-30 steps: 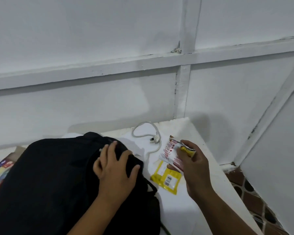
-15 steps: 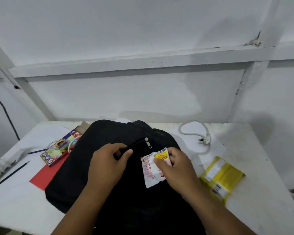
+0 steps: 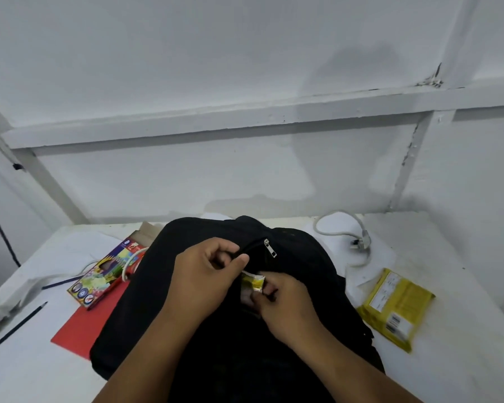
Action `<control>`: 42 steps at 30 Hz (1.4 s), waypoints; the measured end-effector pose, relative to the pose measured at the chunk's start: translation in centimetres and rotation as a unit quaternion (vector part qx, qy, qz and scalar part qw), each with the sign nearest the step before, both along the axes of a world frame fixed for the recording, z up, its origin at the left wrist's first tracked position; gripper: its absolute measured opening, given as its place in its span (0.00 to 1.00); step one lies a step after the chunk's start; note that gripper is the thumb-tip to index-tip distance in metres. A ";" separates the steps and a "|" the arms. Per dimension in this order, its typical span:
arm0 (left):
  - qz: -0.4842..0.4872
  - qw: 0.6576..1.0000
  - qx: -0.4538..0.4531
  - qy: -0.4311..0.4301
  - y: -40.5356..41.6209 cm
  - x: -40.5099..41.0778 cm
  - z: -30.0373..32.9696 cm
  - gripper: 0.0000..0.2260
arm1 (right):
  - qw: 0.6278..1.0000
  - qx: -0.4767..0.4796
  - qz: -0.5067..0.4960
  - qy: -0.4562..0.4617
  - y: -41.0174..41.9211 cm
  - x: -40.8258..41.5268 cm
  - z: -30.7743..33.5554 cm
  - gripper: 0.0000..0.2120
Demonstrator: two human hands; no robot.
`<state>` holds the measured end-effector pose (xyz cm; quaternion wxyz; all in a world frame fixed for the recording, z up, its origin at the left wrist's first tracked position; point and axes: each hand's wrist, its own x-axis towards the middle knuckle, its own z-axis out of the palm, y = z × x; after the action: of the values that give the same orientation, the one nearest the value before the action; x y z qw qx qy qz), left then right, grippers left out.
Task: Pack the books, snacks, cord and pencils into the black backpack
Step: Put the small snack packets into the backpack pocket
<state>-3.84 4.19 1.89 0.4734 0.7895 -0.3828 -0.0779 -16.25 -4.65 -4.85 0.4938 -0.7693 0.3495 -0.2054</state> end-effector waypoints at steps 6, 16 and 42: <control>-0.062 0.998 -0.003 0.009 -0.8 0.2 -2.5 0.07 | 0.952 0.279 -0.031 -0.123 0.8 -1.1 -0.1 0.16; -0.151 0.983 0.043 -0.097 -0.2 -0.1 -7.4 0.09 | 0.935 -0.144 -0.324 -0.024 -4.3 -9.2 -2.8 0.16; -0.172 0.982 0.060 -0.048 0.1 0.2 -7.6 0.09 | 0.908 -0.150 -0.386 -0.057 -4.6 -13.0 -2.5 0.36</control>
<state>-3.69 4.33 -5.67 0.3859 0.7413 -0.5301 -0.1434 -29.29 -9.28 -7.36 0.2734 -0.6263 0.5558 -0.4734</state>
